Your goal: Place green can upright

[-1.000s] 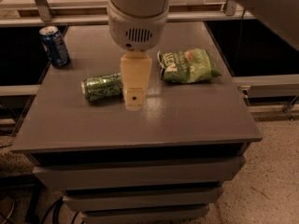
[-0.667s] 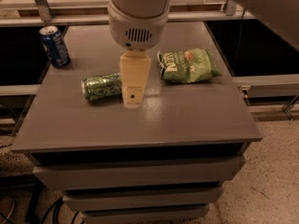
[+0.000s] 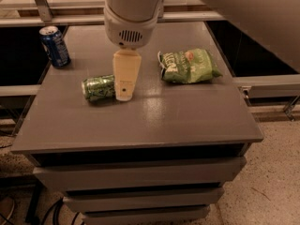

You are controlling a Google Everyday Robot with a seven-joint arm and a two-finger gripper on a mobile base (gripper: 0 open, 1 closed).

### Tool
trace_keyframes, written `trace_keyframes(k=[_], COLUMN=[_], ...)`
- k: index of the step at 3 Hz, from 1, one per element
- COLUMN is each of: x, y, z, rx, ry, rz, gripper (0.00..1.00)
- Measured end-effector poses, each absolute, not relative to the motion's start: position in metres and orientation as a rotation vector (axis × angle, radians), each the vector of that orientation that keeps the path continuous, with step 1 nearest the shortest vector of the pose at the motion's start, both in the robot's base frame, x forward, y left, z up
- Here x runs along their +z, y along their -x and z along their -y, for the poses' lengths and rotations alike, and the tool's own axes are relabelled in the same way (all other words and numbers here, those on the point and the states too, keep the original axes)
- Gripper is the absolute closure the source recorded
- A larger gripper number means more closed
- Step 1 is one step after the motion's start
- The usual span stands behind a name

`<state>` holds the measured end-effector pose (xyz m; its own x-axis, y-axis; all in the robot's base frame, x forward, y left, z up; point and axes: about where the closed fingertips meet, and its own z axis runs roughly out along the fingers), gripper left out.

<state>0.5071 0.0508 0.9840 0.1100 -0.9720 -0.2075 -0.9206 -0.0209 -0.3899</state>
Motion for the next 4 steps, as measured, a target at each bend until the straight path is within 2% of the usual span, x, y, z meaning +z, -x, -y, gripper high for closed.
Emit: trace_keyframes(k=[4], x=[0.947], y=[-0.56], z=[-0.149], rx=[0.005], ry=[2.14], rz=[-1.606], gripper=[0.0])
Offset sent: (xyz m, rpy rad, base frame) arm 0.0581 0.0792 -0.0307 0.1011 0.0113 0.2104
